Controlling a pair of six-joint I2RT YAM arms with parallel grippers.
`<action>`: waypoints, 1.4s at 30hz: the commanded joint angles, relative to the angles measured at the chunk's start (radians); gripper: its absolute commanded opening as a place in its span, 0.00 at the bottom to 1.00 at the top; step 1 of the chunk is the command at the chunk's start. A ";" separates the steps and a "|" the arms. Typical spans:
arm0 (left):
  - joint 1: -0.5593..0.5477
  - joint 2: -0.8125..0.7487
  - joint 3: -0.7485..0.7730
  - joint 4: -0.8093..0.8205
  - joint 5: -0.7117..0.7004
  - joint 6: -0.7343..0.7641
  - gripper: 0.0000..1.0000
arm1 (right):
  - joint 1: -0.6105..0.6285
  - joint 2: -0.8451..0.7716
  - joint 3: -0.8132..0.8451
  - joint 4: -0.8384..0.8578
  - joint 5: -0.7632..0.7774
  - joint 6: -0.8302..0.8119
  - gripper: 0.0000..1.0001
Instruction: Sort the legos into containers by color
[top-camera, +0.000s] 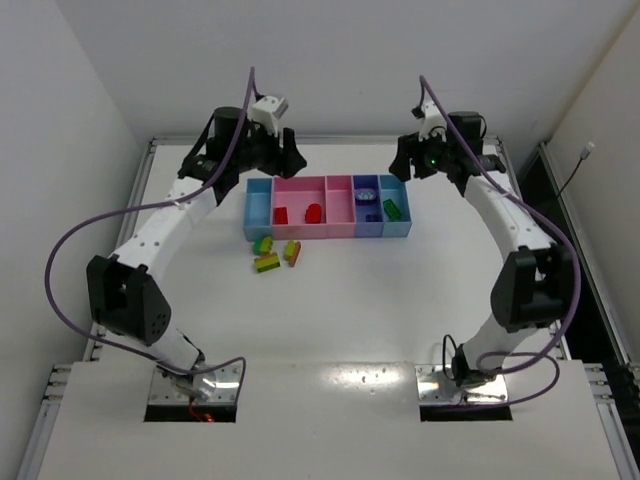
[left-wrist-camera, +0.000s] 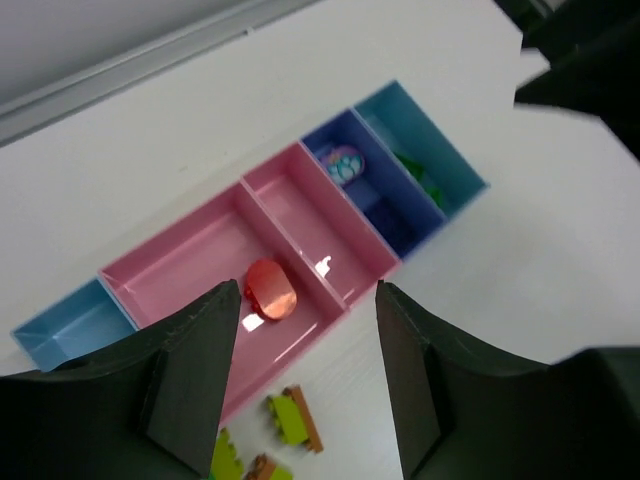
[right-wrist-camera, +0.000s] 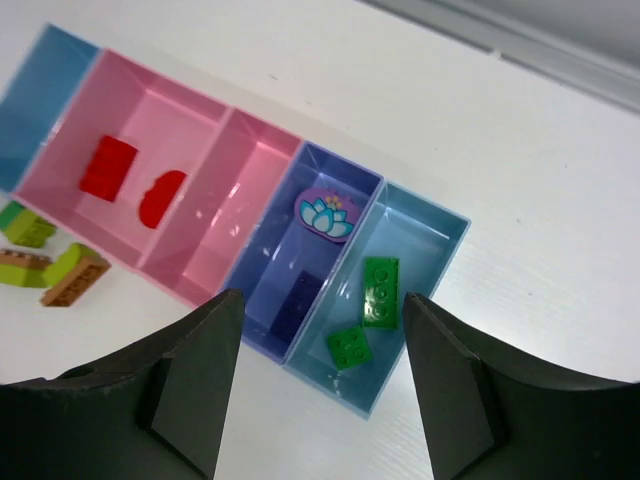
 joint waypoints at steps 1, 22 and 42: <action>-0.013 -0.038 -0.037 -0.202 0.098 0.201 0.62 | -0.005 -0.094 -0.042 0.000 -0.061 0.004 0.67; 0.018 -0.100 -0.336 -0.377 0.089 0.699 0.52 | -0.041 -0.210 -0.165 -0.040 -0.139 -0.041 0.67; -0.042 -0.229 -0.510 -0.261 -0.034 0.600 0.55 | -0.060 -0.210 -0.202 -0.033 -0.176 -0.041 0.67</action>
